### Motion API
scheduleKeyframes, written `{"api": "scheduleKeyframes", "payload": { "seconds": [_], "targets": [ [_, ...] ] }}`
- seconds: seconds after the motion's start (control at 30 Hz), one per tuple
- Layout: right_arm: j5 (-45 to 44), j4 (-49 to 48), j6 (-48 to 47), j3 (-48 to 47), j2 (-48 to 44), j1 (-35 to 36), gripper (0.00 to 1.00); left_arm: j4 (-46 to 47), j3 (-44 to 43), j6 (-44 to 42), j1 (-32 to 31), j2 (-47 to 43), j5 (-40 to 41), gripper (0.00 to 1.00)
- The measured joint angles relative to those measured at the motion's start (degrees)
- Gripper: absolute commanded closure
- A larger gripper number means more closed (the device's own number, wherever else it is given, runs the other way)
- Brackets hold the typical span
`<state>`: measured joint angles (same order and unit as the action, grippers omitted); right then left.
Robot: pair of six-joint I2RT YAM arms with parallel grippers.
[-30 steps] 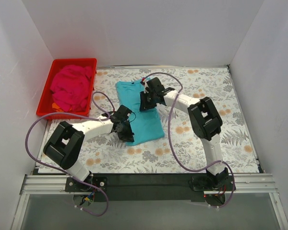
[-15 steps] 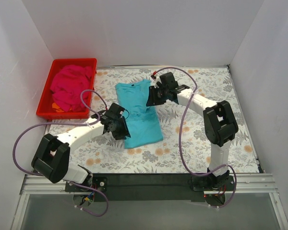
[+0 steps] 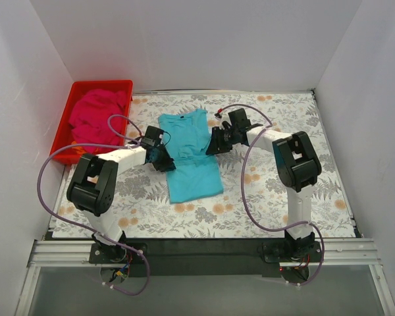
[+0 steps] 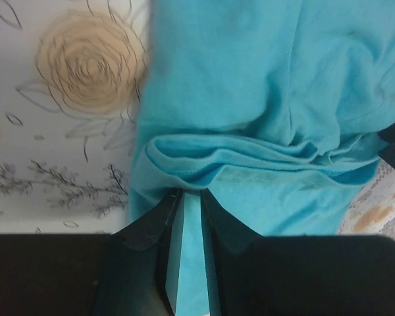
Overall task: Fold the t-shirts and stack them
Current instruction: Fold the tshirt
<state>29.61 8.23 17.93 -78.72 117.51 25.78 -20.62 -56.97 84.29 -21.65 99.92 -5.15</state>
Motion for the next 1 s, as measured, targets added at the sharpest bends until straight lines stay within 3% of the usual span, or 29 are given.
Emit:
{"api": "scheduleKeyframes", "payload": {
  "seconds": [0.17,0.37,0.57,0.77,1.0],
  "targets": [
    [3.91,-2.82,1.33,-0.15,3.76,-3.85,0.67,2.19,-0.22,-0.98,2.12,1.05,-2.64,0.81],
    [3.74,-3.67,1.51,-0.2,3.89,-5.9,0.67,3.19,-0.31,-3.02,2.38,0.76,-4.63,0.63],
    [2.8,-5.42,3.26,10.43,-6.56,-5.49,0.67,0.48,2.97,-1.95,2.14,-9.35,-4.98,0.57],
    [6.69,-11.78,8.04,23.85,-20.92,-0.26,0.68,0.09,12.02,2.84,-1.42,-25.18,-7.41,0.67],
    [9.55,-14.38,10.86,36.76,-23.34,3.67,0.72,-0.46,21.81,8.22,-5.73,-25.35,-9.27,0.83]
  ]
}}
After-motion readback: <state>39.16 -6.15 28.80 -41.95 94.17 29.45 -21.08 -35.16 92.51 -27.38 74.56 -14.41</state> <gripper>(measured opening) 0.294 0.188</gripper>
